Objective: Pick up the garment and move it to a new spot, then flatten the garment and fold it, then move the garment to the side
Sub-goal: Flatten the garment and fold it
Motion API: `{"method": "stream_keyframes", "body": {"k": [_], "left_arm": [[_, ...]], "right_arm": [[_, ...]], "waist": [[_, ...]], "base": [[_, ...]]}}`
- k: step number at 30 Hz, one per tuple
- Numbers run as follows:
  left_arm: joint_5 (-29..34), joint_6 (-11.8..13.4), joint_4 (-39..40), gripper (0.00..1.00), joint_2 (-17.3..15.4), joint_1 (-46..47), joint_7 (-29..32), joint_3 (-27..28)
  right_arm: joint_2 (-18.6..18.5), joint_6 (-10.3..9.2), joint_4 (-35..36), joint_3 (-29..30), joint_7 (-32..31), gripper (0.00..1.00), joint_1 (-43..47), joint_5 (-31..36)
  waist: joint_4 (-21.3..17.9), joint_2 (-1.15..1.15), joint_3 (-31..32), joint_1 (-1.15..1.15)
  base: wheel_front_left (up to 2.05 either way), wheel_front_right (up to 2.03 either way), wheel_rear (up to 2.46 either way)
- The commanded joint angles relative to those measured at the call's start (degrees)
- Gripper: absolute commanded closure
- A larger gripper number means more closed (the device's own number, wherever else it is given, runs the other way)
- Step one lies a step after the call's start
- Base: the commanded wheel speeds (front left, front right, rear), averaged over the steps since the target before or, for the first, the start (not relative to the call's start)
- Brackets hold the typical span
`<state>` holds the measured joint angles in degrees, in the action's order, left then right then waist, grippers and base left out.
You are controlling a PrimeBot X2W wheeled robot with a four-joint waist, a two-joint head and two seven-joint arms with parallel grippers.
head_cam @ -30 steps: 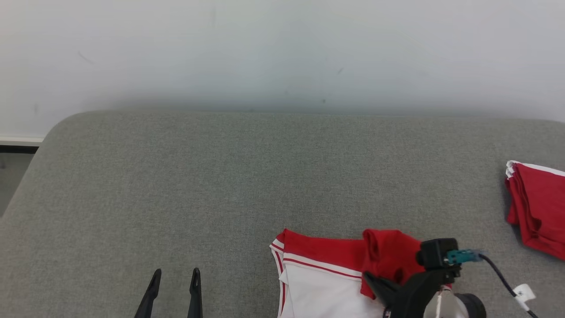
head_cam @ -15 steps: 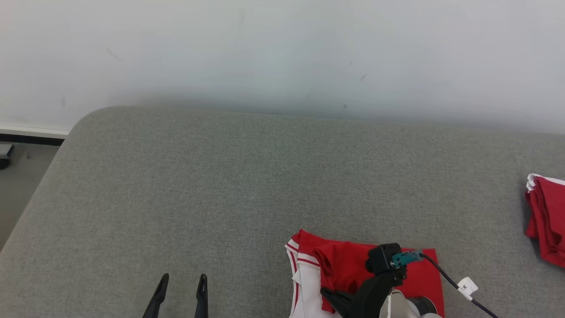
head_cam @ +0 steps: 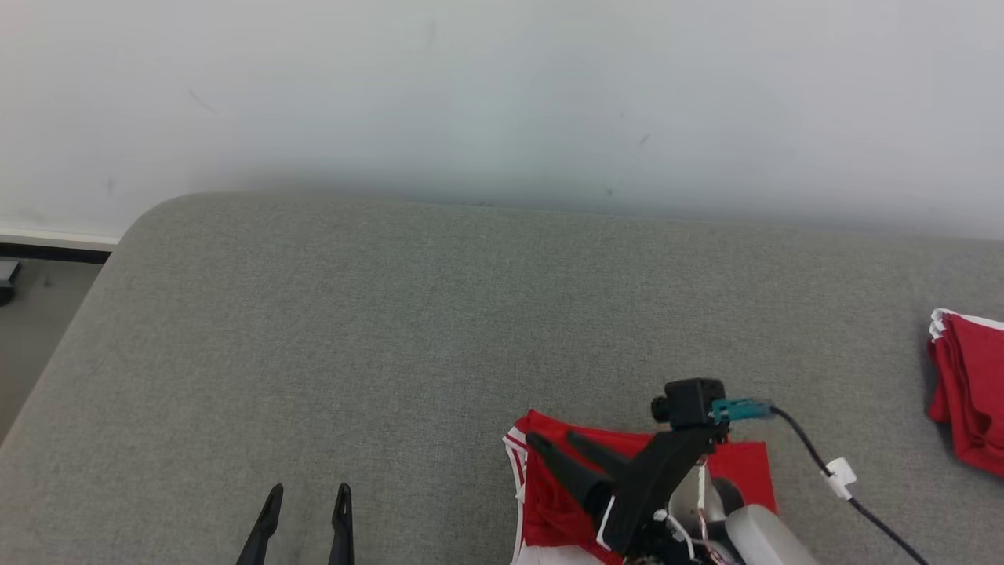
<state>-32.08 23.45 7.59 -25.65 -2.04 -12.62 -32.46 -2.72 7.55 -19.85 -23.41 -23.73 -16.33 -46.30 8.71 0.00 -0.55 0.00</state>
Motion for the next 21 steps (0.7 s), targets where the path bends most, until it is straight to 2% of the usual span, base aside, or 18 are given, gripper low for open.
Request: {"method": "stream_keyframes", "body": {"k": [1, 4, 8, 9, 10, 11, 12, 13, 14, 21], "left_arm": [[-0.4, 0.1, -0.2, 0.00, 0.1, -0.2, -0.6, 0.5], [-0.6, 0.1, -0.2, 0.00, 0.1, -0.5, -1.0, 0.7], [-0.6, 0.2, -0.2, 0.00, 0.4, -0.7, -1.1, 0.9], [-0.6, 0.2, -0.2, 0.00, 0.4, -0.7, -1.1, 0.9], [-0.6, 0.1, -0.2, 0.00, 0.5, -0.6, -1.2, 0.8], [-0.4, 0.0, -0.2, 0.00, 0.7, -0.1, -1.3, 0.7], [-0.3, -0.1, -0.2, 0.00, 0.7, 0.2, -1.4, 0.7], [-0.2, -0.1, -0.3, 0.00, 0.8, 0.5, -1.4, 0.6], [-0.2, -0.2, -0.4, 0.00, 0.9, 0.8, -1.4, 0.6], [-0.1, -1.0, -1.6, 0.00, 1.7, 2.3, -1.5, 0.2]], "right_arm": [[-0.2, -0.16, 1.7, 2.0, 0.7, 0.00, -0.9, 1.1], [-0.2, -0.16, 4.9, 6.7, 0.1, 0.00, -0.3, 5.1], [-0.1, -0.16, 9.9, 13.9, -3.5, 0.00, 3.6, 14.4], [-0.1, -0.16, 9.9, 13.9, -3.5, 0.00, 3.6, 14.4], [-0.1, -0.15, 11.1, 15.4, -4.6, 0.00, 4.7, 17.0], [-0.1, -0.15, 13.1, 17.5, -6.8, 0.00, 7.0, 23.5], [-0.1, -0.16, 13.8, 18.3, -7.4, 0.18, 8.2, 24.9], [-0.1, -0.15, 14.3, 18.7, -7.8, 0.63, 9.2, 26.3], [-0.1, -0.15, 14.7, 18.5, -7.5, 1.00, 9.9, 26.9], [-0.1, -0.15, 9.5, 14.8, -4.8, 1.00, 11.5, 27.2]], "waist": [[-1.2, 0.00, 0.2, 0.00], [-2.3, 0.00, 0.4, 0.00], [-3.6, 0.00, 0.6, 0.00], [-3.6, 0.00, 0.6, 0.00], [-3.8, 0.00, 0.5, 0.00], [-4.1, 0.00, 0.2, 0.00], [-4.2, 0.00, 0.0, 0.00], [-4.3, 0.00, -0.2, 0.00], [-4.4, 0.00, -0.5, 0.00], [-3.9, 0.00, -1.5, 0.00]], "base": [[0.00, 0.00, 0.00], [0.00, 0.00, 0.00], [0.00, 0.00, 0.00], [0.00, 0.00, 0.00], [0.00, 0.00, 0.00], [0.00, 0.00, 0.00], [0.00, 0.00, 0.00], [0.00, 0.00, 0.00], [0.00, 0.00, 0.00], [0.00, 0.00, 0.00]]}}
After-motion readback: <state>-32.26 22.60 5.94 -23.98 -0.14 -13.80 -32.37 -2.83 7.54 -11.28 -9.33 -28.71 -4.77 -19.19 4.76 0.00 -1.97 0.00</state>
